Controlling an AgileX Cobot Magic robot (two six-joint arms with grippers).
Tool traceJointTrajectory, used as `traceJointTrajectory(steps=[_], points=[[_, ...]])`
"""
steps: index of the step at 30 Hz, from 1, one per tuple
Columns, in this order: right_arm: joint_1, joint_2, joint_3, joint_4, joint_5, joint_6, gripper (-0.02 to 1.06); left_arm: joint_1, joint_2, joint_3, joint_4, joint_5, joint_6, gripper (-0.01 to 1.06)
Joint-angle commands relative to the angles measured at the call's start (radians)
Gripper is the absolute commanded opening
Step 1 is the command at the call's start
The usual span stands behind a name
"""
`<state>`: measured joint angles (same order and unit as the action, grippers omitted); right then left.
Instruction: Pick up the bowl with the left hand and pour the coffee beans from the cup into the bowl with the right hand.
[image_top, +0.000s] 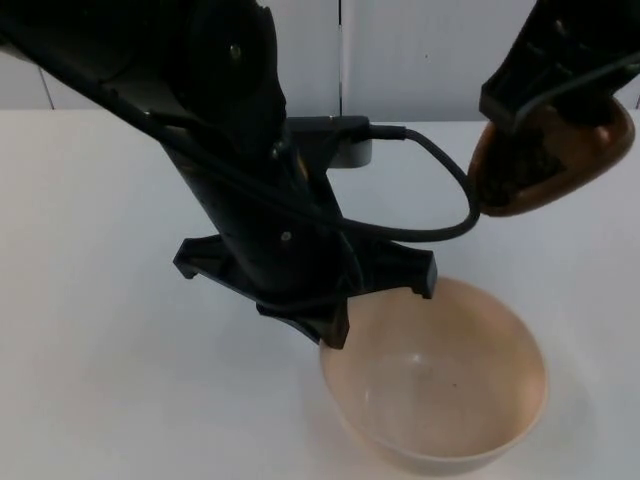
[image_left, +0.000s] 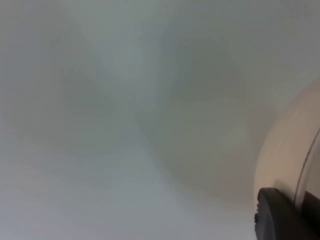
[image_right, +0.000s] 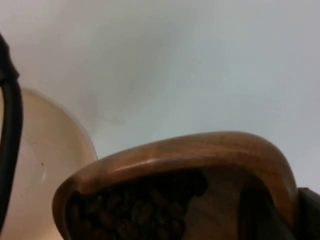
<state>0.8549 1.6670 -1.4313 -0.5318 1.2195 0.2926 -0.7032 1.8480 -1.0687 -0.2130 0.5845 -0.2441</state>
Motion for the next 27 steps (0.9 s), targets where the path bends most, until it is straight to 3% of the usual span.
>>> traceJointTrajectory(steps=[1, 19, 22, 27], points=[[0.006, -0.001, -0.007, -0.017, 0.002, -0.016, 0.0, -0.004, -0.013, -0.002, 0.004, -0.014, -0.008, 0.0], [0.006, -0.001, -0.003, -0.072, 0.002, -0.04, 0.0, -0.004, -0.013, -0.002, 0.004, -0.014, -0.008, 0.0], [0.052, -0.001, 0.01, -0.146, 0.002, -0.028, 0.0, -0.004, -0.013, -0.002, 0.004, -0.014, -0.008, 0.0], [0.096, 0.003, 0.037, -0.189, 0.002, -0.016, 0.0, -0.004, -0.013, -0.002, 0.004, -0.014, -0.008, 0.0]])
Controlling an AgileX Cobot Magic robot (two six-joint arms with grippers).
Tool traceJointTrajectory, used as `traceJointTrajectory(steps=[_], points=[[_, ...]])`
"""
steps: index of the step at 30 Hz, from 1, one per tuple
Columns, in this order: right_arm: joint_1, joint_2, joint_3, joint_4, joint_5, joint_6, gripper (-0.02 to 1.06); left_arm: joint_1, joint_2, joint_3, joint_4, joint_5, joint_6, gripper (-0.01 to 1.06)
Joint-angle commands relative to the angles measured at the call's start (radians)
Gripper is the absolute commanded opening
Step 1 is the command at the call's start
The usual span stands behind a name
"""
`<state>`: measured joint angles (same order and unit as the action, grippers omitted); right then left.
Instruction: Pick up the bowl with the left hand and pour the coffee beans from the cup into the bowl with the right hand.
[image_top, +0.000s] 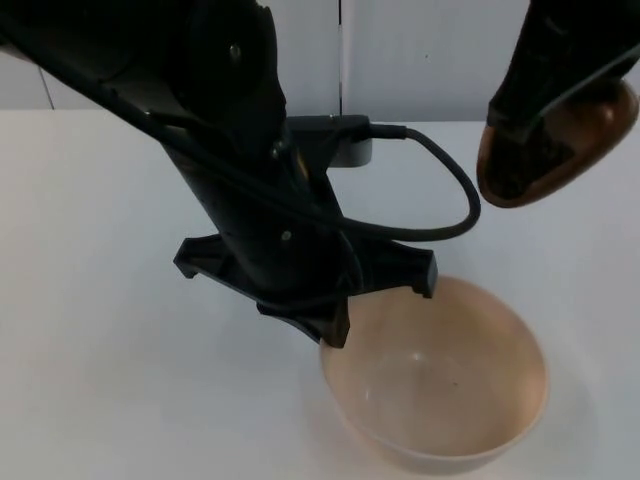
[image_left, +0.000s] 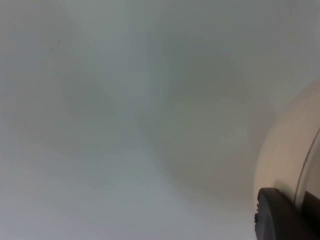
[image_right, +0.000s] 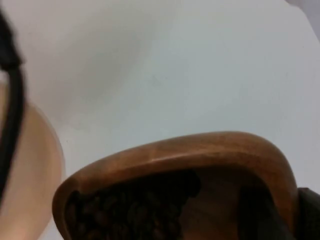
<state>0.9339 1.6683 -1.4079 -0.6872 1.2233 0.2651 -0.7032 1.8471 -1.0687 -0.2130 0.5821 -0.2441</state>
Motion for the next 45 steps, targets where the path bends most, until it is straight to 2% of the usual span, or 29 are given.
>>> traceJointTrajectory(steps=[1, 6, 9, 18, 25, 36, 45], points=[[0.017, 0.002, 0.013, -0.034, -0.002, 0.011, 0.0, -0.004, -0.012, -0.002, 0.004, -0.012, -0.008, 0.0], [0.041, 0.002, 0.04, -0.091, -0.002, 0.034, 0.0, -0.004, -0.012, -0.002, 0.001, -0.012, -0.008, 0.0], [0.079, 0.002, 0.081, -0.172, -0.002, 0.081, 0.0, -0.004, -0.012, -0.002, -0.004, -0.01, -0.008, 0.0], [0.16, 0.002, 0.126, -0.302, -0.002, 0.171, 0.0, -0.004, -0.012, -0.002, -0.005, -0.01, -0.008, 0.0], [0.206, 0.002, 0.161, -0.398, -0.002, 0.184, 0.0, -0.004, -0.012, -0.002, -0.008, -0.005, -0.008, 0.0], [0.227, 0.002, 0.177, -0.473, -0.002, 0.182, 0.0, -0.004, -0.012, -0.002, -0.011, -0.005, -0.008, 0.0], [0.227, 0.002, 0.205, -0.498, -0.002, 0.214, 0.0, -0.004, -0.012, -0.002, -0.011, -0.011, -0.008, 0.0]])
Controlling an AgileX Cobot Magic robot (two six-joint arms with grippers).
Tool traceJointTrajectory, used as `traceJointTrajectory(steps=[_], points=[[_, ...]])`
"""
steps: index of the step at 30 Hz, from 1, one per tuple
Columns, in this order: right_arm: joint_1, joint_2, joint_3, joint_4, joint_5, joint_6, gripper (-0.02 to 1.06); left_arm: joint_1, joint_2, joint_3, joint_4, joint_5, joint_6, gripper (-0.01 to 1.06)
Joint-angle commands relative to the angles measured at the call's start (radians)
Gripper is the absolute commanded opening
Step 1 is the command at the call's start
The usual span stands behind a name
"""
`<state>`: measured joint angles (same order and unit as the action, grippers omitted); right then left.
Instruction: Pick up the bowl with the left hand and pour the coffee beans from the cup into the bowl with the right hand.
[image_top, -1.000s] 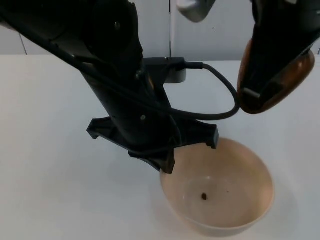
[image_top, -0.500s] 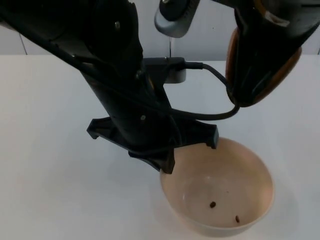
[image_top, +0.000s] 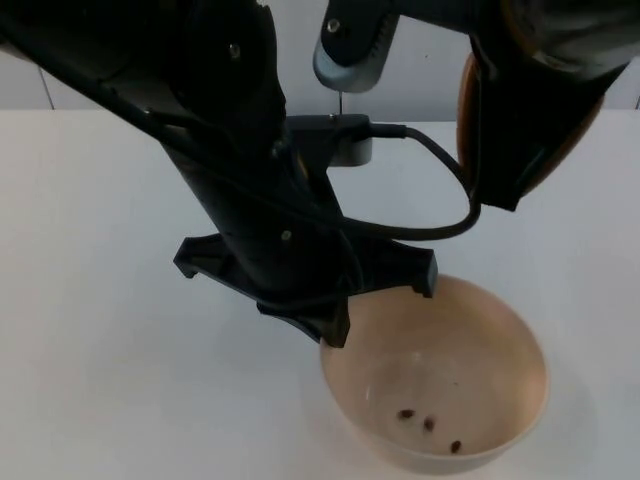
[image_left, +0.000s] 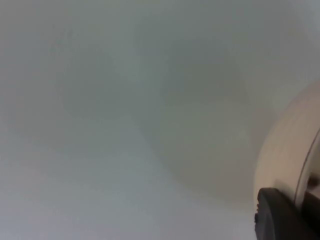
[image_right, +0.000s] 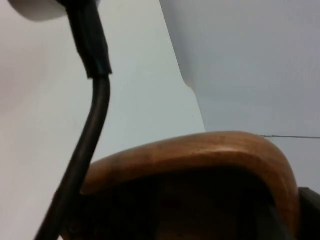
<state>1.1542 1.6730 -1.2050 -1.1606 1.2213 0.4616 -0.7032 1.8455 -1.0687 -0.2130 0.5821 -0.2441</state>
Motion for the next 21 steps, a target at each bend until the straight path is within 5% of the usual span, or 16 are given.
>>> traceJointTrajectory(steps=[1, 21], points=[[0.007, -0.003, 0.002, -0.03, 0.0, 0.02, 0.0, -0.004, -0.011, -0.002, -0.011, -0.011, -0.008, 0.0], [0.054, -0.003, 0.015, -0.084, 0.0, 0.043, 0.0, -0.004, -0.011, -0.002, -0.011, -0.015, -0.008, 0.0]])
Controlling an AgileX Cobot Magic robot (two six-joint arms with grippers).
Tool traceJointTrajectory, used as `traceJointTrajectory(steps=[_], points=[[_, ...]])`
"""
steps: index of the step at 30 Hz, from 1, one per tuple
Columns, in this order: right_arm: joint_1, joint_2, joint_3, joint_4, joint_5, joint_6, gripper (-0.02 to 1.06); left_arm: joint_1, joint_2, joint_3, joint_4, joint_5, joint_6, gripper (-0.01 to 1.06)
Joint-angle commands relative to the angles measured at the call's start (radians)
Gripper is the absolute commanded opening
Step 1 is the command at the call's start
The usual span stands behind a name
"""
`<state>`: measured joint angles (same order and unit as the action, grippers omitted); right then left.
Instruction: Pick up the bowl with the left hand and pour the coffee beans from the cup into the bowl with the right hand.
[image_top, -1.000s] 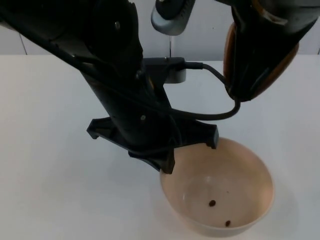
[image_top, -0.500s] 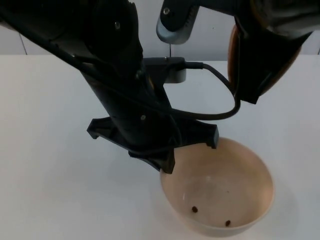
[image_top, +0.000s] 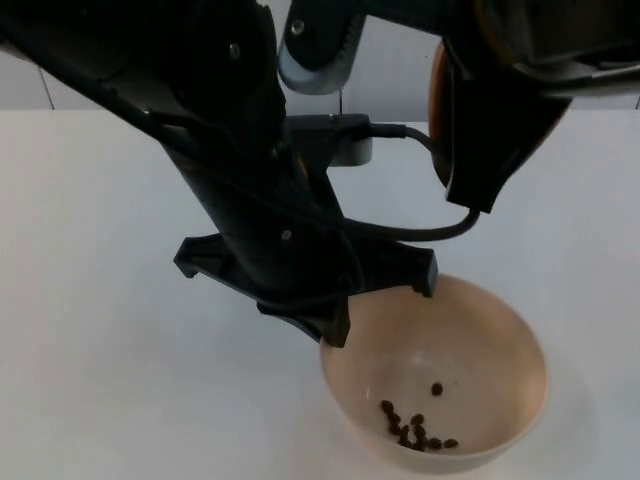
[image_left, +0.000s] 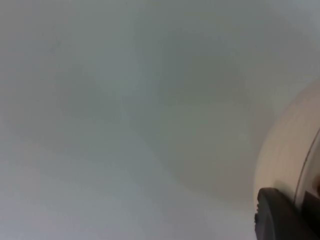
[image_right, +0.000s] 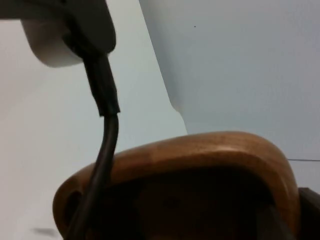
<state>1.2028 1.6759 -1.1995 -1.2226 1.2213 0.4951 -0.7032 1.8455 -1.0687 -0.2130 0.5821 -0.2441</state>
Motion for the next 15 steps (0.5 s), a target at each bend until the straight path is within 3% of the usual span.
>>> traceJointTrajectory(steps=[1, 15], points=[[0.006, -0.006, 0.017, -0.022, 0.0, 0.009, 0.0, -0.004, -0.011, -0.002, -0.011, -0.015, -0.008, 0.0], [0.006, -0.006, 0.034, -0.035, 0.0, -0.017, 0.0, -0.004, -0.011, -0.002, -0.011, -0.015, -0.008, 0.0]])
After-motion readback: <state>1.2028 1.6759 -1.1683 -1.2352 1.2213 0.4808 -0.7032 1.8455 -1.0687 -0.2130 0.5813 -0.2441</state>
